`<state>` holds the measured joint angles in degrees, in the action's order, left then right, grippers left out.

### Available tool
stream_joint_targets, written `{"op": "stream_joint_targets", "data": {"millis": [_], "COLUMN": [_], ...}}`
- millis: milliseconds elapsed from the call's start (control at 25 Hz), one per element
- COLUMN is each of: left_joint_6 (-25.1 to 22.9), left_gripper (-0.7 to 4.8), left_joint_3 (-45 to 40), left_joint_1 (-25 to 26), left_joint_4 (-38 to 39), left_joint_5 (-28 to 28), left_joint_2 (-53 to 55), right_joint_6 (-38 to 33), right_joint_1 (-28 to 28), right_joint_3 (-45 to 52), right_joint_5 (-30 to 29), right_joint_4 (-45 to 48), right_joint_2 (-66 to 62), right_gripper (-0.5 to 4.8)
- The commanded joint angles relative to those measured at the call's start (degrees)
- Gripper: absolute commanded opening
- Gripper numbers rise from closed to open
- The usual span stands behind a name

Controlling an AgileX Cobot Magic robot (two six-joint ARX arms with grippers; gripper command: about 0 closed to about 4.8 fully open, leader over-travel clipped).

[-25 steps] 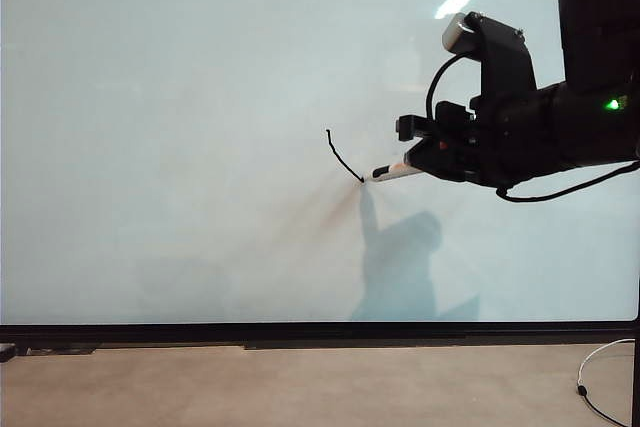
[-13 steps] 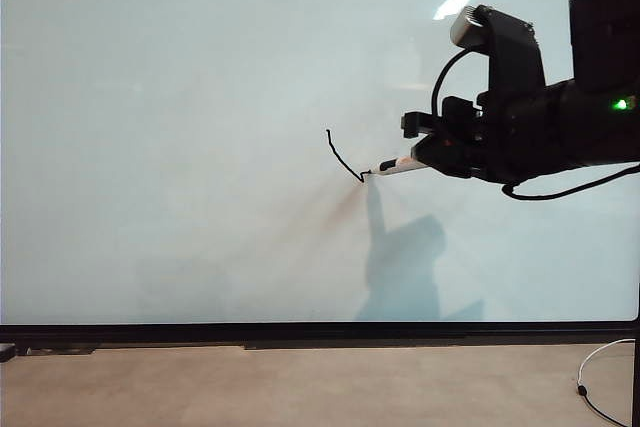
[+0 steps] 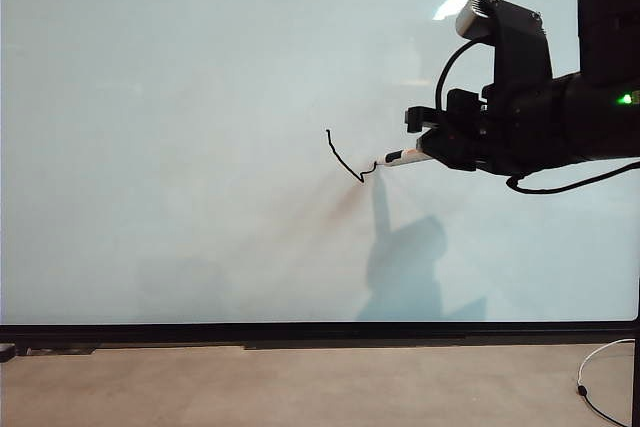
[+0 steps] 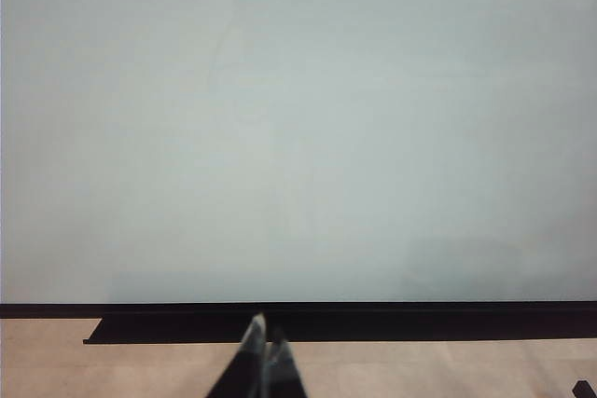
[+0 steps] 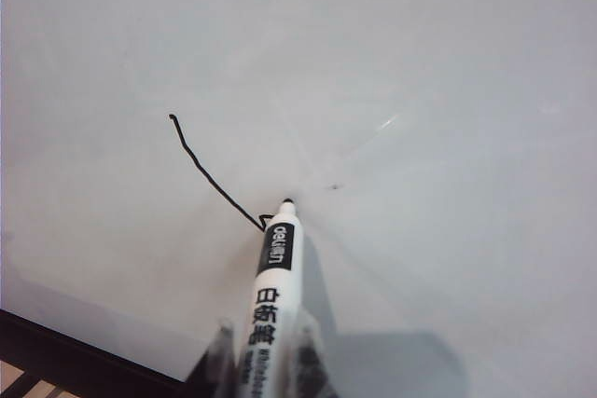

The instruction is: Pick up the pen on the shelf to the right of the whiteboard and draw a check mark.

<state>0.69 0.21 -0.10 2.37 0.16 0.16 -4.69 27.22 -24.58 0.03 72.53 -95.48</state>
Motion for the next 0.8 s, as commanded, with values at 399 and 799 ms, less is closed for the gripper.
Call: {"op": "stream_joint_targets", "data": {"millis": [399, 799], "left_joint_6": [-0.2, -0.2], "left_gripper": [-0.04, -0.04], "left_joint_3": [0.2, 0.2], "left_joint_1": [0.0, 0.0], "left_joint_4": [-0.7, -0.7], "left_joint_5": [0.0, 0.0], "left_joint_2": [0.0, 0.0], "right_joint_6": [2.2, 3.2], "right_joint_1": [-0.2, -1.2], "right_joint_3": [0.3, 2.0], "right_joint_5": [2.0, 2.8], "right_joint_4": [-0.1, -0.7], "right_joint_2": [3.0, 6.1], "right_gripper": [-0.09, -0.09]}}
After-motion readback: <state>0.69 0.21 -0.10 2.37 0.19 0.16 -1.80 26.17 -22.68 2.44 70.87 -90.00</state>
